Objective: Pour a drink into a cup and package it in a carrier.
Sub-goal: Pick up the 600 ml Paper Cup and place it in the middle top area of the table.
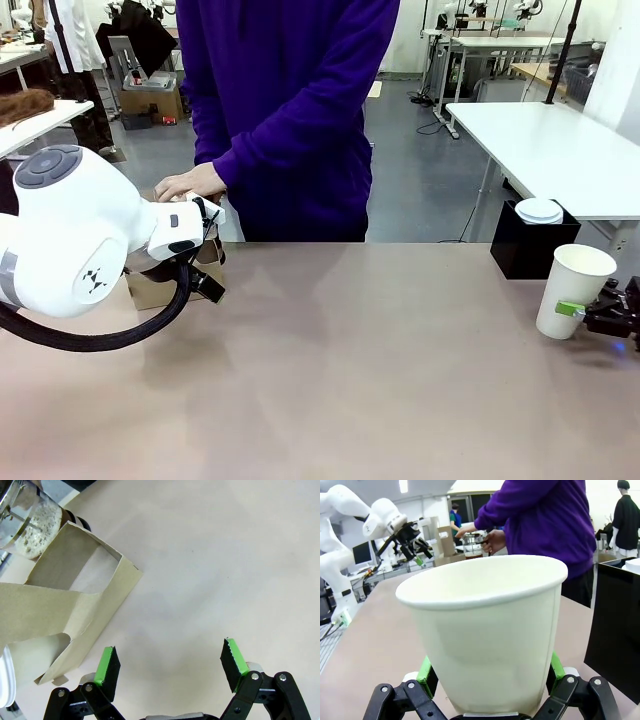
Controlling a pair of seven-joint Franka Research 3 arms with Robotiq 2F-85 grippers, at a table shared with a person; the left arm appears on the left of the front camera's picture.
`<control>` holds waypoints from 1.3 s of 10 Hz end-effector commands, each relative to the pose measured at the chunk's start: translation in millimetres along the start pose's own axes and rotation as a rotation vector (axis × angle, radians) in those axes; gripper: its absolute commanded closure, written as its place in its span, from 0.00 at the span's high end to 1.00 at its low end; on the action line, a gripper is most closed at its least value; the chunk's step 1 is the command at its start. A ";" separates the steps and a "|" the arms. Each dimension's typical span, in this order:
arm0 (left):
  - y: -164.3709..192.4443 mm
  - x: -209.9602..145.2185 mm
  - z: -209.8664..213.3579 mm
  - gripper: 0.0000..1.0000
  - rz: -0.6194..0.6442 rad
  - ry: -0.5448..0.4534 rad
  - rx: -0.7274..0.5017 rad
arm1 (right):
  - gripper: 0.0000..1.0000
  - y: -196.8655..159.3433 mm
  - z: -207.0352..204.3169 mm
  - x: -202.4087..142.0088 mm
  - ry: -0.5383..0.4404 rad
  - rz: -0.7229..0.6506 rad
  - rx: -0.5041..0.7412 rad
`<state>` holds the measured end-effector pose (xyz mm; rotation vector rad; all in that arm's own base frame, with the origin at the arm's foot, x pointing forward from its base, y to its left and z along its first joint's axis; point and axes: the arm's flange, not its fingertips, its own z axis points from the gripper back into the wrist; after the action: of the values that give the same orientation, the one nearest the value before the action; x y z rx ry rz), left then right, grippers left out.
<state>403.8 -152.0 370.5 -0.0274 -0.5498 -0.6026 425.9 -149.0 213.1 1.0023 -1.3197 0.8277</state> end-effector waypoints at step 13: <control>0.3 -0.3 0.2 1.00 0.002 0.000 -0.001 | 0.80 33.1 -122.5 113.5 0.007 -0.036 -0.073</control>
<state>403.6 -152.2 370.5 -0.0275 -0.5497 -0.6032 441.5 -60.0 318.5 0.9808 -1.3470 0.7775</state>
